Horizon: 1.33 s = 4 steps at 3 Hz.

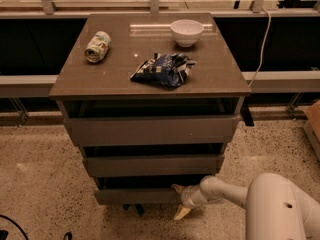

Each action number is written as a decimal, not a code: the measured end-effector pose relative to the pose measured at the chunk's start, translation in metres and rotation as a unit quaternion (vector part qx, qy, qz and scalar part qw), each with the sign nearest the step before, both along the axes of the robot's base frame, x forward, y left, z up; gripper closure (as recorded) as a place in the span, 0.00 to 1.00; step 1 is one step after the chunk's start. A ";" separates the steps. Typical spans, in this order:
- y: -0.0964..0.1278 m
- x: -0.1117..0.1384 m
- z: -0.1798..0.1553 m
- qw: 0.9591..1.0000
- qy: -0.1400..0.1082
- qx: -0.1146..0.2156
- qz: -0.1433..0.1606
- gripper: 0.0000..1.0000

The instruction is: Open bottom drawer

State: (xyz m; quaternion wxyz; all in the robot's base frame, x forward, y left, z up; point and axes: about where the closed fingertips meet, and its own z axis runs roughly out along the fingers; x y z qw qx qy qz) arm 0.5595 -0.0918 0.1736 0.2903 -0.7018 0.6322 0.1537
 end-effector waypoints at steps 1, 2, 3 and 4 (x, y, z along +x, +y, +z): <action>0.010 -0.025 -0.005 1.000 0.016 0.004 0.011 0.00; 0.011 -0.024 -0.003 1.000 0.014 0.000 0.013 0.00; 0.012 -0.022 -0.001 1.000 0.015 -0.018 0.018 0.14; 0.012 -0.021 0.001 0.999 0.023 -0.035 0.028 0.37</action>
Offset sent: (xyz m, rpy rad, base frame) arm -0.0294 0.0107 -0.0056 0.0091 0.0382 0.0267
